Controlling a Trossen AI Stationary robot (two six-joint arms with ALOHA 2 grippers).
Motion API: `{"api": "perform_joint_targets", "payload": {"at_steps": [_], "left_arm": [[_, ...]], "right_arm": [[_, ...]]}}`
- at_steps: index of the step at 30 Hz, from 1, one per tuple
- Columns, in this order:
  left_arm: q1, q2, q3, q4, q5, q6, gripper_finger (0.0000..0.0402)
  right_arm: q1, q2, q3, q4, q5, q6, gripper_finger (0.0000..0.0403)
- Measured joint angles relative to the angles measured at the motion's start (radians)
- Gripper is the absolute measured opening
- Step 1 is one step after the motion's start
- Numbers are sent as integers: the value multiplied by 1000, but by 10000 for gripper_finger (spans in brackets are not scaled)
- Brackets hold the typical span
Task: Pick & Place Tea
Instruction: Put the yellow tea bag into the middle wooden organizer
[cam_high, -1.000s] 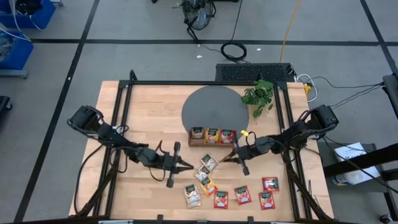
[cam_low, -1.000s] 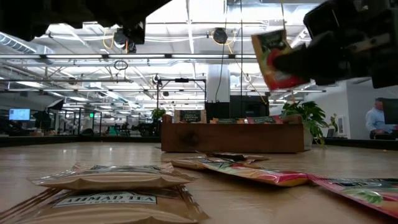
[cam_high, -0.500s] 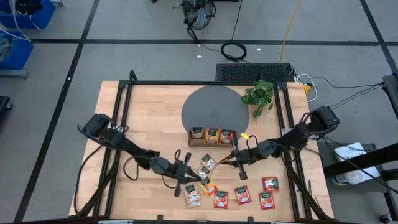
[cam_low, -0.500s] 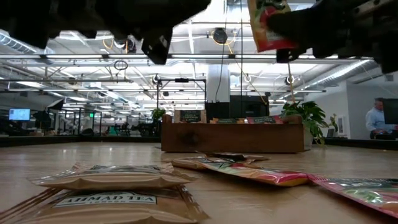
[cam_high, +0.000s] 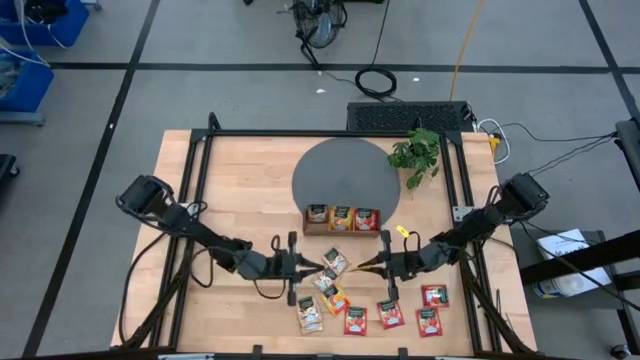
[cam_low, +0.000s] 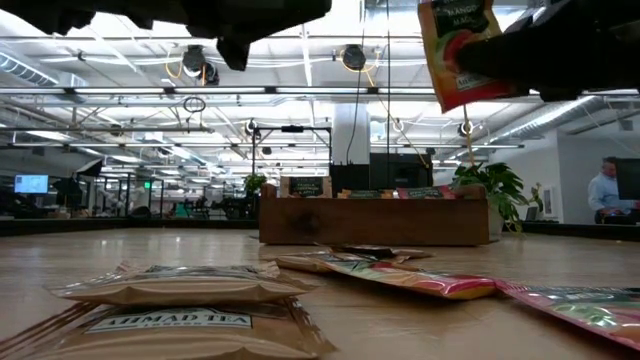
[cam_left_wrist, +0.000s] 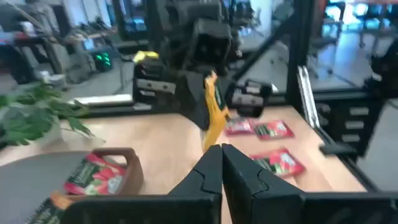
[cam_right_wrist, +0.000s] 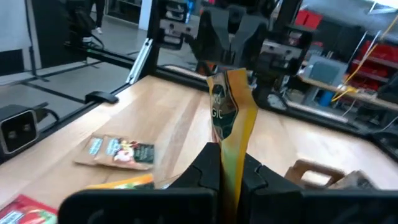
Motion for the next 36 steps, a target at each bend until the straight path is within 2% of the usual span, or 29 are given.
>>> {"api": "perform_joint_targets", "payload": {"at_steps": [2, 9, 15, 18, 25, 36], "left_arm": [[20, 9, 1, 2, 45, 3, 29], [45, 12, 1, -33, 46, -73, 86], [45, 12, 1, -32, 84, -104, 156], [51, 12, 18, -52, 92, -128, 177], [71, 12, 84, -193, 92, -162, 184], [97, 117, 204, -238, 139, -150, 184]], "right_arm": [[0, 0, 0, -13, -1, 26, 1], [-1, 0, 8, -13, -5, 62, 1], [-2, 0, 53, -111, 1, 99, 1], [-10, 0, 74, -134, 1, 119, 1], [-16, 1, 114, -190, 3, 122, 1], [-16, 1, 114, -171, 3, 136, 0]]}}
